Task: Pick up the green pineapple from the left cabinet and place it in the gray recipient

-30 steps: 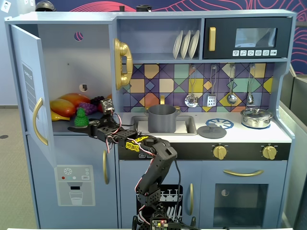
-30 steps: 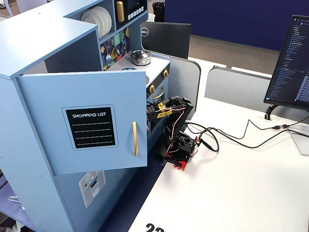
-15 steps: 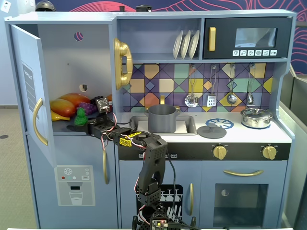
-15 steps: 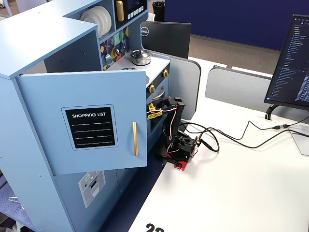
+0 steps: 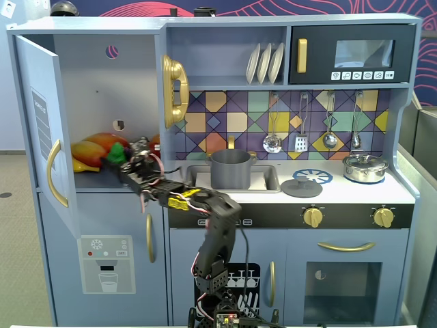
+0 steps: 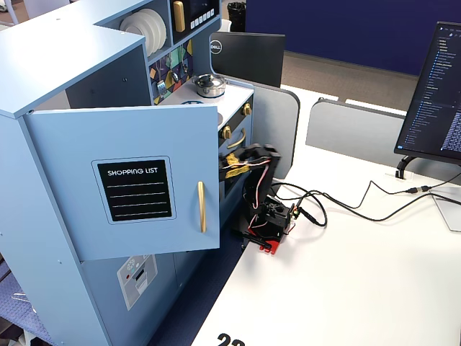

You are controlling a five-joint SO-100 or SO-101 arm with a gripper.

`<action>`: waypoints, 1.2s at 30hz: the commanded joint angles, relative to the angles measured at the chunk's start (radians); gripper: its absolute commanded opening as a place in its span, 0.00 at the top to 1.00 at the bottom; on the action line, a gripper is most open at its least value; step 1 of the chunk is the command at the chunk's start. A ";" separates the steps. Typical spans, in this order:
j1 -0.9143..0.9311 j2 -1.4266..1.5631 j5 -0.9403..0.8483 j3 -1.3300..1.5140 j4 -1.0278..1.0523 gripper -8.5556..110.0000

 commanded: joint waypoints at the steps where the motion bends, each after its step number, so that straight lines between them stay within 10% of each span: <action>1: 0.000 0.359 -0.048 0.129 -0.023 0.93; 12: 0.334 0.831 -0.031 0.201 0.118 0.93; 24: 0.920 0.689 0.253 -0.078 0.661 0.93; 36: 0.897 0.348 0.170 -0.239 0.787 0.93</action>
